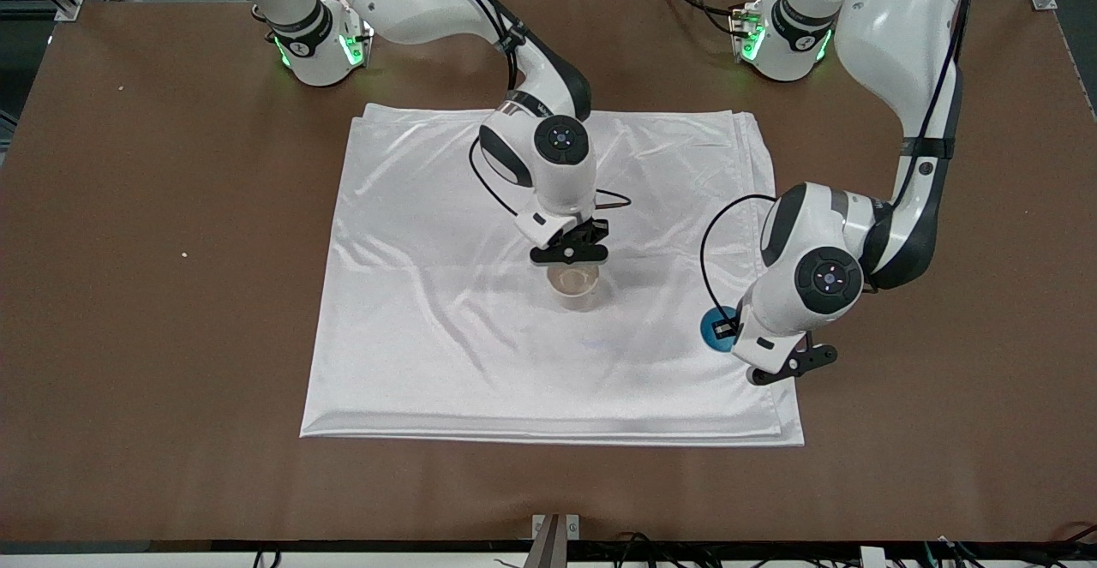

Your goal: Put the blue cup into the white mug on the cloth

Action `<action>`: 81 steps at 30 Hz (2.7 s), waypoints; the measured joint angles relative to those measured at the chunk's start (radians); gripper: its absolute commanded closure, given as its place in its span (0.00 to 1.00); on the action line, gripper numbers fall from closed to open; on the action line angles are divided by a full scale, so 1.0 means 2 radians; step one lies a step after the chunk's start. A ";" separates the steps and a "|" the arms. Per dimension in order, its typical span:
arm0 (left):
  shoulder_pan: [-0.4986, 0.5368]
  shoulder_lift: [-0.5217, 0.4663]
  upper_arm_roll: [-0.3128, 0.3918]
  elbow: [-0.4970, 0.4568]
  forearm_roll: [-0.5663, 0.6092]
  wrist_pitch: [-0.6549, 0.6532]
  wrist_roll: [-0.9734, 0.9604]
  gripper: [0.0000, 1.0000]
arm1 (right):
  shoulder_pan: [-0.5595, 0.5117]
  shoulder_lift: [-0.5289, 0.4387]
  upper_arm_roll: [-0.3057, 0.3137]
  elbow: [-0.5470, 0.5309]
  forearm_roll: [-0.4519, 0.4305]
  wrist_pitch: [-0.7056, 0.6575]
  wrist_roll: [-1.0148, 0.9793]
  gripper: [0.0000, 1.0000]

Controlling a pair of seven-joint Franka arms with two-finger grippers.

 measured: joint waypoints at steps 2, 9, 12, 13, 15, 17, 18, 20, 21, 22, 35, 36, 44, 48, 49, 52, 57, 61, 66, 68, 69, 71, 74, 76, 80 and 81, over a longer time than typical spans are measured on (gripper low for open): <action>-0.001 0.000 0.000 0.000 0.000 0.000 -0.004 1.00 | 0.005 0.011 0.000 0.009 -0.003 0.001 0.006 1.00; -0.018 -0.005 -0.001 0.001 0.000 0.000 -0.044 1.00 | 0.011 0.030 -0.001 0.030 -0.011 0.001 0.017 0.00; -0.029 -0.008 -0.001 0.001 0.000 0.000 -0.061 1.00 | 0.011 0.032 -0.003 0.032 -0.011 0.002 0.017 0.00; -0.034 -0.009 -0.001 0.001 0.000 0.000 -0.067 1.00 | 0.011 0.032 -0.004 0.032 -0.011 0.002 0.017 0.00; -0.043 -0.010 -0.001 0.001 0.000 0.000 -0.079 1.00 | 0.011 0.033 -0.005 0.033 -0.011 0.002 0.017 0.00; -0.051 -0.010 -0.001 0.001 0.000 0.000 -0.090 1.00 | 0.010 0.033 -0.006 0.035 -0.011 0.002 0.017 0.00; -0.055 -0.010 -0.001 0.001 0.000 0.000 -0.094 1.00 | 0.010 0.033 -0.006 0.037 -0.011 0.002 0.017 0.00; -0.060 -0.010 -0.001 0.001 0.000 0.000 -0.100 1.00 | 0.010 0.032 -0.006 0.041 -0.011 -0.001 0.017 0.00; -0.062 -0.010 -0.001 0.001 0.000 0.000 -0.103 1.00 | 0.010 0.031 -0.007 0.043 -0.011 -0.005 0.017 0.00; -0.064 -0.010 -0.001 0.001 0.000 0.000 -0.106 1.00 | 0.009 0.031 -0.007 0.045 -0.011 -0.011 0.017 0.00; -0.079 -0.018 -0.009 0.001 -0.006 0.000 -0.121 1.00 | -0.016 -0.029 -0.013 0.067 -0.011 -0.109 -0.002 0.00; -0.079 -0.018 -0.011 0.001 -0.010 0.000 -0.125 1.00 | -0.020 -0.039 -0.013 0.067 -0.011 -0.119 -0.006 0.00; -0.084 -0.018 -0.033 0.001 -0.024 0.000 -0.136 1.00 | -0.047 -0.102 -0.013 0.068 -0.011 -0.189 -0.019 0.00; -0.085 -0.018 -0.043 0.001 -0.036 0.000 -0.137 1.00 | -0.059 -0.131 -0.013 0.068 -0.011 -0.223 -0.024 0.00; -0.085 -0.018 -0.045 0.001 -0.037 0.000 -0.137 1.00 | -0.062 -0.138 -0.013 0.068 -0.011 -0.230 -0.025 0.00; -0.085 -0.018 -0.051 0.001 -0.040 0.000 -0.139 1.00 | -0.072 -0.161 -0.013 0.067 -0.011 -0.254 -0.028 0.00; -0.085 -0.018 -0.061 0.001 -0.040 0.001 -0.143 1.00 | -0.097 -0.207 -0.014 0.052 -0.012 -0.281 -0.068 0.00; -0.085 -0.017 -0.068 0.001 -0.040 0.003 -0.144 1.00 | -0.129 -0.253 -0.015 0.020 -0.012 -0.289 -0.121 0.00; -0.088 -0.010 -0.073 0.001 -0.040 0.012 -0.144 1.00 | -0.178 -0.311 -0.016 -0.029 -0.012 -0.291 -0.193 0.00; -0.089 -0.007 -0.073 0.001 -0.040 0.015 -0.144 1.00 | -0.197 -0.331 -0.016 -0.048 -0.012 -0.291 -0.225 0.00; -0.090 -0.005 -0.073 0.001 -0.040 0.016 -0.144 1.00 | -0.206 -0.340 -0.016 -0.056 -0.012 -0.291 -0.238 0.00; -0.091 -0.001 -0.073 0.001 -0.040 0.019 -0.144 1.00 | -0.224 -0.355 -0.016 -0.069 -0.012 -0.290 -0.260 0.00; -0.091 0.004 -0.073 0.000 -0.040 0.022 -0.144 1.00 | -0.249 -0.369 -0.016 -0.081 -0.012 -0.290 -0.286 0.00; -0.091 0.006 -0.073 0.000 -0.040 0.025 -0.144 1.00 | -0.266 -0.375 -0.016 -0.086 -0.012 -0.289 -0.305 0.00; -0.091 0.012 -0.074 0.000 -0.040 0.031 -0.144 1.00 | -0.295 -0.377 -0.016 -0.092 -0.012 -0.288 -0.344 0.00; -0.091 0.013 -0.074 0.000 -0.040 0.031 -0.144 1.00 | -0.302 -0.377 -0.016 -0.095 -0.012 -0.287 -0.351 0.00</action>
